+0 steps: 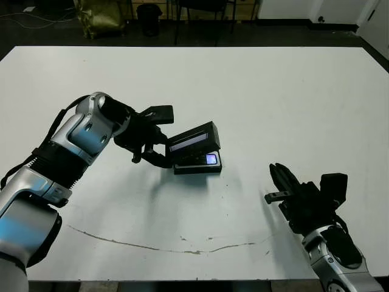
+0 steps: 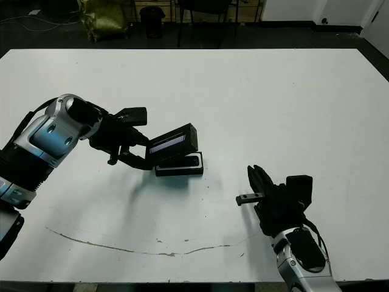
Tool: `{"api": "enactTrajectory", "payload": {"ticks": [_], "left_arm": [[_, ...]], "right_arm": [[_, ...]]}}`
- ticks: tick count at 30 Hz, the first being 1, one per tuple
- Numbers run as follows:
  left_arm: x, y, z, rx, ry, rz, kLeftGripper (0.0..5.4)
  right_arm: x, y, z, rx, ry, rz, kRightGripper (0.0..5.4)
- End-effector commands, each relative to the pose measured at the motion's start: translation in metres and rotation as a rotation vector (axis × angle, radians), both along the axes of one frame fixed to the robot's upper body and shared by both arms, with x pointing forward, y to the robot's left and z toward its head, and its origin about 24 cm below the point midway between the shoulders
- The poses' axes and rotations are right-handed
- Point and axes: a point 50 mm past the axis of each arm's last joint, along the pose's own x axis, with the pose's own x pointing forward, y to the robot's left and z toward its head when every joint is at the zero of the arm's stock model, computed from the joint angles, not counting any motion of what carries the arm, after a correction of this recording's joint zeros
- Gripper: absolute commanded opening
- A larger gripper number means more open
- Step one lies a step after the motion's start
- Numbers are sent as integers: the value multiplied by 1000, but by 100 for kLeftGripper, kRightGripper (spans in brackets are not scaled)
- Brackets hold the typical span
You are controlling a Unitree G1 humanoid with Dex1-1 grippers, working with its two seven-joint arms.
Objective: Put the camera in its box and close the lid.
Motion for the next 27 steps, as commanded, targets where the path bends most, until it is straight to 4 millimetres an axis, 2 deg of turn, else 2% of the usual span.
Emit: {"api": "enactTrajectory", "payload": {"ticks": [1, 27], "left_arm": [[-1, 8, -7, 32, 11, 15, 225], [-8, 9, -22, 46, 50, 36, 225]], "right_arm": [[-1, -3, -7, 2, 28, -4, 0], [-3, -3, -5, -7, 32, -15, 0]]}}
